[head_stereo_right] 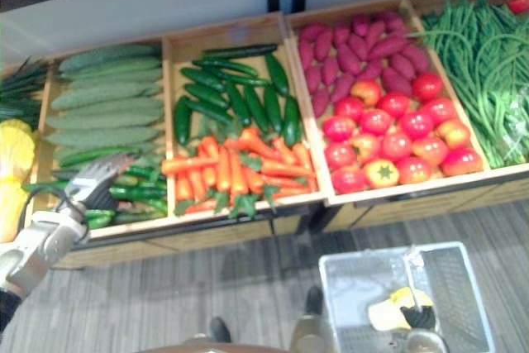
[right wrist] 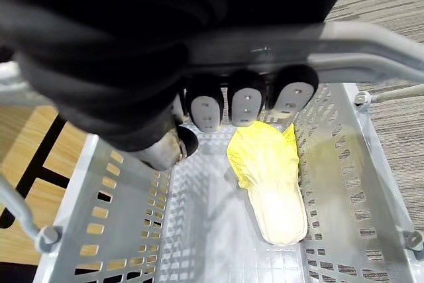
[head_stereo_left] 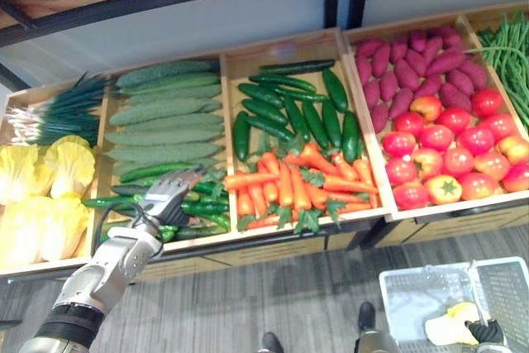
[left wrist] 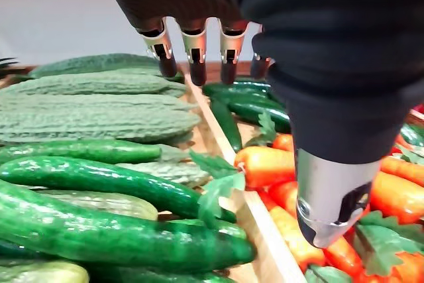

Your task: Pick vegetable in the basket

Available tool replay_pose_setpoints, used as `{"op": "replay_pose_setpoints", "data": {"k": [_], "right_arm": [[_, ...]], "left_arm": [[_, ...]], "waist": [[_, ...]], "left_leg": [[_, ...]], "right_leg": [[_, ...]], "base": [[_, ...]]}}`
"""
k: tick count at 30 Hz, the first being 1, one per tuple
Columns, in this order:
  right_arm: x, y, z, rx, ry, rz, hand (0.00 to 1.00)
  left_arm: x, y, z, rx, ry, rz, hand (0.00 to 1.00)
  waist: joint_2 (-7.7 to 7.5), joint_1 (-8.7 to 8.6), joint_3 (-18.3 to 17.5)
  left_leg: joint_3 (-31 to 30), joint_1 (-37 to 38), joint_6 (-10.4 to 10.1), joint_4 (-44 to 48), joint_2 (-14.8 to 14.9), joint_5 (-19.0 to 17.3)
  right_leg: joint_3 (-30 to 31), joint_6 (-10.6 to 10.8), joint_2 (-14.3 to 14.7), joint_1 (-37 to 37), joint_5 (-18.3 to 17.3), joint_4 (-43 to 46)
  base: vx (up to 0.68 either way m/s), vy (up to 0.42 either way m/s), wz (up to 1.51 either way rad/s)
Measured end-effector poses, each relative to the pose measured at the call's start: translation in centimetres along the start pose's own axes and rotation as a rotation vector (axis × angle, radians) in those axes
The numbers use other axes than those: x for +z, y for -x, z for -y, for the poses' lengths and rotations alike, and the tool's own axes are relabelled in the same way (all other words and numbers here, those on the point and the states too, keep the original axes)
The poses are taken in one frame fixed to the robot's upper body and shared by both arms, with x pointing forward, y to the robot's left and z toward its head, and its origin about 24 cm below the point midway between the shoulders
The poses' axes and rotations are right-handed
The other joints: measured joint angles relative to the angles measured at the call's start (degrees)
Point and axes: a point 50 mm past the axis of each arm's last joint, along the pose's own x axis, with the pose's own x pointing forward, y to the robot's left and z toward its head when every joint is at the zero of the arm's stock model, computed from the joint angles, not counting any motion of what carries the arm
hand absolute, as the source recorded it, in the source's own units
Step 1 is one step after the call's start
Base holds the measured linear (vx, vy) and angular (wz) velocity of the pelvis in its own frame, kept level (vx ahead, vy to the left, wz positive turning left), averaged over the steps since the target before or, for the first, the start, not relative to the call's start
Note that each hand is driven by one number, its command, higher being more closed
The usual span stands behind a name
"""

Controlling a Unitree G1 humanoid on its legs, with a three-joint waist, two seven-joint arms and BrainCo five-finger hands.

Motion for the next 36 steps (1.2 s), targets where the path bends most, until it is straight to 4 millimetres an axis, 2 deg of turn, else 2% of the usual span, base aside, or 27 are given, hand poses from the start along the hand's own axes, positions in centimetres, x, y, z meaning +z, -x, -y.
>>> {"op": "replay_pose_setpoints", "data": {"k": [4, 10, 20, 27, 36], "right_arm": [[0.5, 0.0, -0.2, 0.014, 0.016, 0.024, 1.00], [1.8, -0.2, -0.4, 0.027, 0.020, 0.073, 1.00], [3.4, -0.5, -0.7, 0.035, 0.019, 0.123, 1.00], [3.7, -0.5, -0.6, 0.032, 0.018, 0.132, 1.00], [3.8, -0.5, -0.5, 0.028, 0.018, 0.133, 1.00]], "left_arm": [[1.4, -1.4, -0.4, -0.001, -0.013, 0.070, 0.00], [1.7, -2.7, -0.8, -0.008, -0.034, 0.086, 0.00], [-0.4, -4.0, -1.0, -0.008, -0.048, -0.039, 0.00], [-0.7, -4.3, -1.6, 0.015, -0.045, -0.064, 0.00], [-1.3, -4.4, -2.5, 0.062, -0.034, -0.098, 0.00]], "waist": [[-0.13, -0.17, 0.4], [-1.08, -0.21, 2.1], [-2.42, -0.27, 3.7], [-3.10, -0.26, 4.3], [-3.16, -0.39, 4.4]], "left_leg": [[0.5, -0.7, 0.0, 0.1, 0.2, 0.0], [1.9, -1.4, 0.0, 0.1, 0.2, 0.0], [3.1, -3.8, 0.0, 0.5, 0.0, 0.0], [3.1, -4.9, 0.0, 1.0, 0.1, 0.0], [3.0, -5.7, 0.1, 1.1, -0.2, 0.1]], "right_leg": [[0.3, 0.0, 0.2, -0.4, 0.2, 0.0], [1.6, -0.3, 0.4, -1.9, 0.5, 0.1], [3.5, -0.8, 0.1, -5.5, 2.1, -0.1], [4.0, -0.8, 0.1, -6.1, 2.9, -1.0], [4.2, -0.5, 0.1, -6.3, 3.6, -2.2]], "base": [[-0.02, -0.029, -0.04], [0.00, -0.025, -0.10], [0.01, -0.020, -0.06], [-0.02, -0.017, -0.01], [-0.02, -0.015, 0.00]]}}
